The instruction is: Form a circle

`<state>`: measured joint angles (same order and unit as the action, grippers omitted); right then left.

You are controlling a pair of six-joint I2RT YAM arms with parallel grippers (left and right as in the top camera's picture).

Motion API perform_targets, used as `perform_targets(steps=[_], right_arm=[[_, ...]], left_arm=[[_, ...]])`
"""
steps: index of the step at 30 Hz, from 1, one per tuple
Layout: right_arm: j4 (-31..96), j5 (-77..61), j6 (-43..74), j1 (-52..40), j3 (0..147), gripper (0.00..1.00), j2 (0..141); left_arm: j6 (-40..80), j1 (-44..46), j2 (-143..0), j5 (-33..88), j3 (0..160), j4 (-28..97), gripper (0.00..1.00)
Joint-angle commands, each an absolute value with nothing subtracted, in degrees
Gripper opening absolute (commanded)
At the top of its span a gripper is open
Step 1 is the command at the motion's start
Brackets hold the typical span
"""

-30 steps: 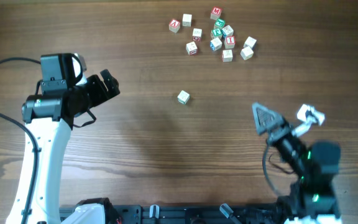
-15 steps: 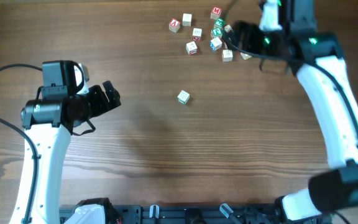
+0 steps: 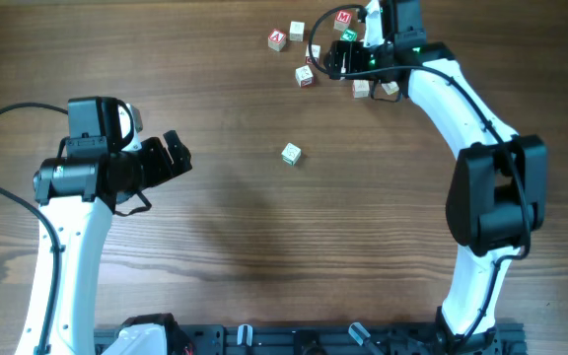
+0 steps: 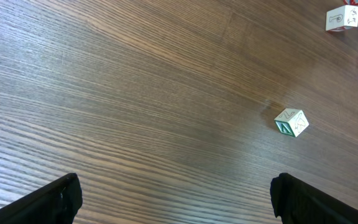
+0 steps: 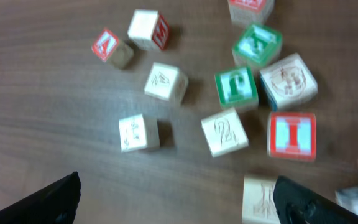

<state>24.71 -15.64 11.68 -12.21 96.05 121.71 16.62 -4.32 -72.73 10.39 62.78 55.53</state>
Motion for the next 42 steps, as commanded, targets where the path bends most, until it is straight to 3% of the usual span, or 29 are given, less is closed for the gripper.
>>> perform_targets(steps=[1,6,15,24,29,42], right_arm=[[21.12,-12.80,7.14,-13.52,96.82,0.99,123.90],[14.92,-12.91,5.80,-13.72,96.82,0.99,129.08],[10.72,-12.84,5.52,-13.98,96.82,0.88,135.28],[9.89,-8.32,5.78,-14.39,96.82,0.43,136.14],[11.68,-8.32,6.20,-14.41,99.81,0.26,135.00],[44.07,-9.74,3.20,-15.86,104.31,0.22,115.66]], left_arm=[[15.42,-4.62,-72.01,10.46,62.46,55.57,1.00],[15.42,-4.62,-72.01,10.46,62.46,55.57,1.00],[15.42,-4.62,-72.01,10.44,62.46,55.57,1.00],[15.42,-4.62,-72.01,10.44,62.46,55.57,1.00],[15.42,-4.62,-72.01,10.46,62.46,55.57,1.00],[15.42,-4.62,-72.01,10.46,62.46,55.57,1.00]])
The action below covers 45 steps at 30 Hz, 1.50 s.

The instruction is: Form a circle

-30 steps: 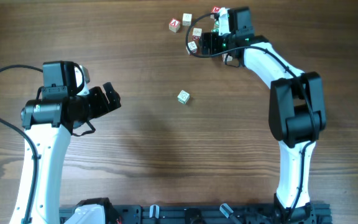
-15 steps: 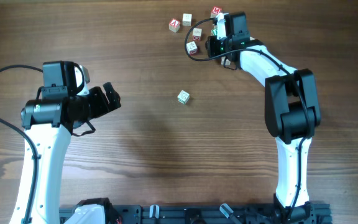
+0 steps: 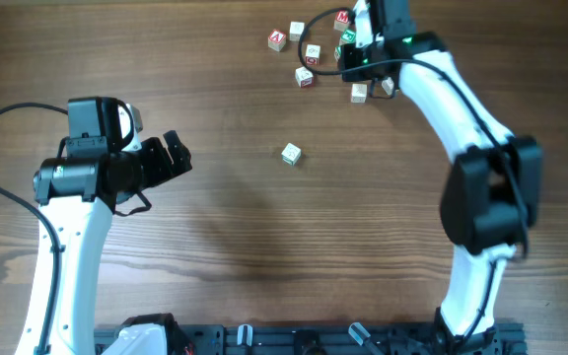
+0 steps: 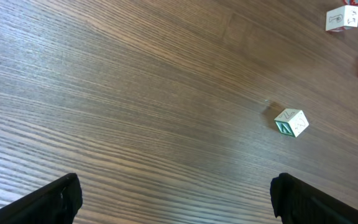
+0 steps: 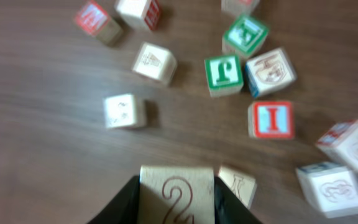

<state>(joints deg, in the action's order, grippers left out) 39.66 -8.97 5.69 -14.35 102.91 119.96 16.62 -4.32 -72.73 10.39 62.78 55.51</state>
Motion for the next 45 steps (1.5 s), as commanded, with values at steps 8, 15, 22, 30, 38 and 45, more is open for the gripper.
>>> perform_targets(steps=[8,15,22,30,38,45], right_arm=[[48.47,-10.24,3.01,-23.05,94.54,0.21,115.83],[33.93,-7.64,3.18,-24.51,83.79,0.23,115.92],[21.89,-7.25,3.14,-24.53,75.59,0.30,115.94],[21.52,-0.30,0.91,-24.53,75.59,0.36,115.94],[21.69,-0.05,0.23,-24.53,75.64,0.65,115.92],[22.76,0.01,8.10,-24.51,82.30,0.99,107.07]], left_arm=[[15.42,-4.62,-72.01,10.46,62.46,55.57,1.00],[15.42,-4.62,-72.01,10.46,62.46,55.57,1.00],[15.42,-4.62,-72.01,10.44,62.46,55.57,1.00],[15.42,-4.62,-72.01,10.44,62.46,55.57,1.00],[15.42,-4.62,-72.01,10.46,62.46,55.57,1.00],[15.42,-4.62,-72.01,10.46,62.46,55.57,1.00]])
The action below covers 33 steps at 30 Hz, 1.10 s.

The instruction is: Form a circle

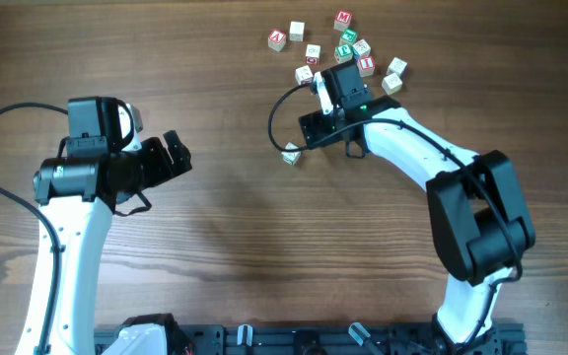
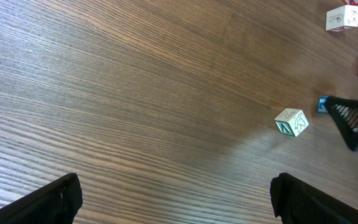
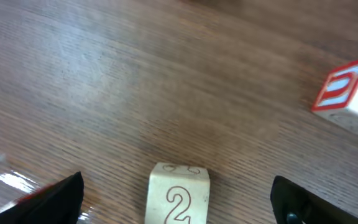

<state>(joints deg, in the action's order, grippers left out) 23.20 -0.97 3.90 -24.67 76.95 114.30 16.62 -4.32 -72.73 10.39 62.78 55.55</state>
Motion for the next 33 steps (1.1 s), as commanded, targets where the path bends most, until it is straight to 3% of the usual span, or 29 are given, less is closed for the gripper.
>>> perform_targets(steps=[1,8,19,33], right_arm=[[22.85,0.03,8.93,-24.51,83.64,0.99,105.69],[26.52,0.03,14.50,-23.55,94.45,0.99,106.08],[29.06,0.03,25.91,-18.33,112.12,0.94,130.02],[19.79,3.73,52.40,-18.02,112.66,0.93,141.82]], left_arm=[[15.42,-4.62,-72.01,10.44,62.46,55.57,1.00],[15.42,-4.62,-72.01,10.44,62.46,55.57,1.00],[15.42,-4.62,-72.01,10.44,62.46,55.57,1.00],[15.42,-4.62,-72.01,10.44,62.46,55.57,1.00]])
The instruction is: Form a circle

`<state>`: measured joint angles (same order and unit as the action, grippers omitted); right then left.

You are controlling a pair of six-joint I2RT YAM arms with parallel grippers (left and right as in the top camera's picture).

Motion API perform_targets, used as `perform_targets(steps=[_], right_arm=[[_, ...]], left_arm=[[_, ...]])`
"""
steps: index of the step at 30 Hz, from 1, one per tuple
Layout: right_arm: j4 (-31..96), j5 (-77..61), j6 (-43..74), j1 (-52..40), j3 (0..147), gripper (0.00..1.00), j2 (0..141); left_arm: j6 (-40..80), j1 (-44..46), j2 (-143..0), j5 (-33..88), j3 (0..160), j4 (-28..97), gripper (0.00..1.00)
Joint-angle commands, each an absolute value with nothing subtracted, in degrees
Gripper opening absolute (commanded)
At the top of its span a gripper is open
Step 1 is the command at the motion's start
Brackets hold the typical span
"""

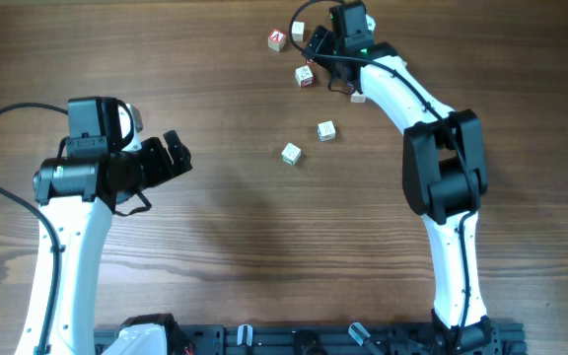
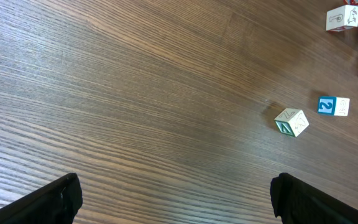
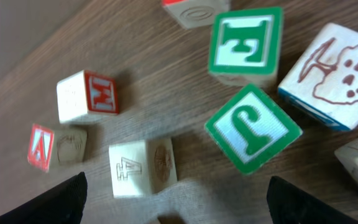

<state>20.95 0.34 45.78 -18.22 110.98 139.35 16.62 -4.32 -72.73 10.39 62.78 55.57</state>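
Two wooden letter blocks lie apart mid-table: a green-and-white block and, to its upper right, a block with a blue "2" face. My right gripper hangs open over the pile of blocks at the far edge. Under it are a "4" block, a green "J" block and a green "F" block. My left gripper stands open above bare wood at the left, holding nothing.
More loose blocks lie in the pile: a red "M" block, a red "A" block, a mushroom-picture block and a red block. The right arm's white links stretch along the table's right side.
My right gripper has moved from just above the "2" block at mid-table back over the pile at the far edge. The "2" block stays beside the green-and-white block. The left arm is unchanged.
My right gripper was open over the pile, with one block alone at mid-table. Then it was shut on the "2" block above the pile. Then it stood open at mid-table with that block set down near the lone one. Now it is open over the pile.
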Motion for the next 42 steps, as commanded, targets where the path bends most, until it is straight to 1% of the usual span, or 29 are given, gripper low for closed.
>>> perform_targets(steps=[1,7,12,14,15,18,21,27,31,34,37,40,42], right_arm=[[19.70,5.28,54.41,-17.98,112.66,0.93,142.06],[16.73,9.47,60.16,-17.78,112.66,0.92,143.28],[16.78,9.43,60.23,-17.12,112.66,0.75,144.68],[17.91,9.45,60.14,-16.78,112.66,0.65,144.99],[18.24,9.47,59.90,-16.73,112.66,0.62,144.99],[18.20,9.45,56.90,-16.45,112.66,0.48,144.99],[18.55,9.43,52.27,-16.23,112.66,0.40,144.99],[19.38,7.44,43.57,-16.19,112.66,0.34,144.42],[21.63,5.06,37.63,-16.21,112.66,0.33,140.90],[26.22,5.04,32.84,-16.21,112.66,0.33,136.70],[34.24,4.69,29.10,-16.21,112.66,0.32,130.58],[40.01,1.87,26.72,-16.23,112.66,0.29,125.56],[43.57,-1.50,25.52,-16.53,112.66,0.29,122.89]], left_arm=[[15.42,-4.62,-72.01,10.44,62.46,55.57,1.00],[15.42,-4.62,-72.01,10.46,62.46,55.57,1.00],[15.42,-4.62,-72.01,10.44,62.46,55.57,1.00],[15.42,-4.62,-72.01,10.46,62.46,55.57,1.00],[15.42,-4.62,-72.01,10.44,62.46,55.57,1.00],[15.42,-4.62,-72.01,10.44,62.46,55.57,1.00],[15.42,-4.62,-72.01,10.44,62.46,55.57,1.00],[15.42,-4.62,-72.01,10.46,62.46,55.57,1.00],[15.42,-4.62,-72.01,10.46,62.46,55.57,1.00],[15.42,-4.62,-72.01,10.44,62.46,55.57,1.00],[15.42,-4.62,-72.01,10.46,62.46,55.57,1.00],[15.42,-4.62,-72.01,10.44,62.46,55.57,1.00],[15.42,-4.62,-72.01,10.44,62.46,55.57,1.00]])
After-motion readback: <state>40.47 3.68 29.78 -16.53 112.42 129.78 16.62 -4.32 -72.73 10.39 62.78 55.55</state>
